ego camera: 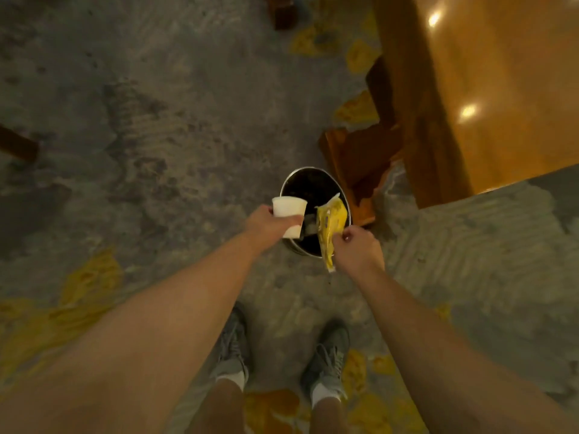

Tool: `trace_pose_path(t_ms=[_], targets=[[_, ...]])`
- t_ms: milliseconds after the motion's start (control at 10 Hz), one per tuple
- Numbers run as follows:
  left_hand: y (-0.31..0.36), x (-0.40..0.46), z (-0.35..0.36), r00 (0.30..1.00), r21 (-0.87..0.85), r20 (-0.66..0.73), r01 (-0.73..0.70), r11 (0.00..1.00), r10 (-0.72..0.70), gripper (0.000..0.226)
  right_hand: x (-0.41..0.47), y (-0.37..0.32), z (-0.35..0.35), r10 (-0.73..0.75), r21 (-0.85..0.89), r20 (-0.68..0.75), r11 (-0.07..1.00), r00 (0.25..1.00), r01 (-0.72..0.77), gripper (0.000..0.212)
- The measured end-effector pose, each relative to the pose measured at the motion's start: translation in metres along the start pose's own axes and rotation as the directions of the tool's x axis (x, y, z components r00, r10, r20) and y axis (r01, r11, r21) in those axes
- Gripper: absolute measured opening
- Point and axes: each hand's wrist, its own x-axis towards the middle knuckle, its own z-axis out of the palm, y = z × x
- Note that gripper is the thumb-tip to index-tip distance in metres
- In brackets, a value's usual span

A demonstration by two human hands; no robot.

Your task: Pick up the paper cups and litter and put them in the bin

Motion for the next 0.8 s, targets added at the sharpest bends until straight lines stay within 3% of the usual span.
trace_pose_path(t_ms=[100, 300, 400, 600, 700, 800], targets=[[0.003, 0.032, 0.023, 1.000, 0.050, -0.009, 0.000, 0.999, 0.000, 0.076, 0.034, 0.015, 0.020, 0.019, 0.016, -0.025, 1.000, 1.000, -0.019, 0.018], [0.004, 0.065, 0.039, 1.000, 0.069, -0.009, -0.020, 0.997, 0.020, 0.106, 0.063, 0.033, 0.038, 0.043, 0.096, 0.153, 0.994, 0.987, -0.058, 0.034], [0.001, 0.057, 0.029, 0.997, 0.149, 0.027, -0.074, 0.986, 0.071, 0.089, 0.045, 0.031, 0.029, -0.022, 0.072, 0.205, 0.997, 0.978, 0.007, 0.025], [0.032, -0.013, -0.027, 0.968, 0.236, 0.054, -0.250, 0.939, 0.245, 0.041, -0.062, -0.016, -0.056, -0.244, 0.235, 0.247, 0.954, 0.938, 0.186, 0.009], [0.078, -0.064, -0.063, 0.938, 0.246, 0.055, -0.346, 0.905, 0.343, 0.030, -0.128, -0.056, -0.144, -0.381, 0.331, 0.178, 0.892, 0.907, 0.309, 0.011], [0.138, -0.131, -0.102, 0.874, 0.285, -0.006, -0.464, 0.839, 0.485, 0.026, -0.206, -0.088, -0.249, -0.492, 0.465, 0.016, 0.774, 0.870, 0.429, 0.011]])
